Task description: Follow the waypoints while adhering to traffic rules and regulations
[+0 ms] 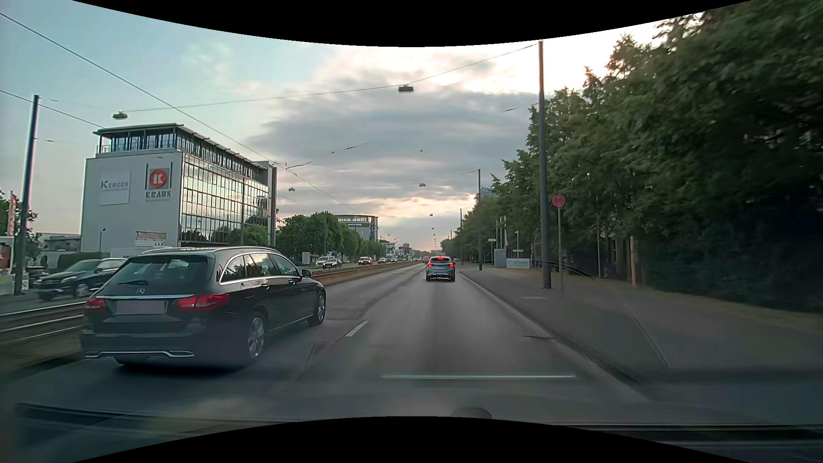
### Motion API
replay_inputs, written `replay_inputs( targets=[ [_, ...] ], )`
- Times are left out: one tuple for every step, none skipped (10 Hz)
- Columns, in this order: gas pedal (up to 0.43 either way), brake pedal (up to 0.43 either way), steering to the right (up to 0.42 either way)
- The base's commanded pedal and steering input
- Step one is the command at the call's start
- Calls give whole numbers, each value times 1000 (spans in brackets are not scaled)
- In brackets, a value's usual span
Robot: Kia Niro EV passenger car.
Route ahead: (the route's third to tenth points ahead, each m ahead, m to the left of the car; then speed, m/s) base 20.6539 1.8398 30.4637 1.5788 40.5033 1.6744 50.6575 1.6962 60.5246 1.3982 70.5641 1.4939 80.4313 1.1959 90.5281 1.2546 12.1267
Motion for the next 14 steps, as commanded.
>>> replay_inputs(
  targets=[
    [0,0,-3],
    [0,43,-1],
    [0,183,-1],
    [0,268,0],
    [0,317,0],
    [0,323,-1],
    [0,311,-2],
    [0,287,-2],
    [0,280,-3],
    [0,280,-4],
    [0,274,-4],
    [0,268,-4],
    [0,250,-5],
    [0,244,-5]
  ],
)
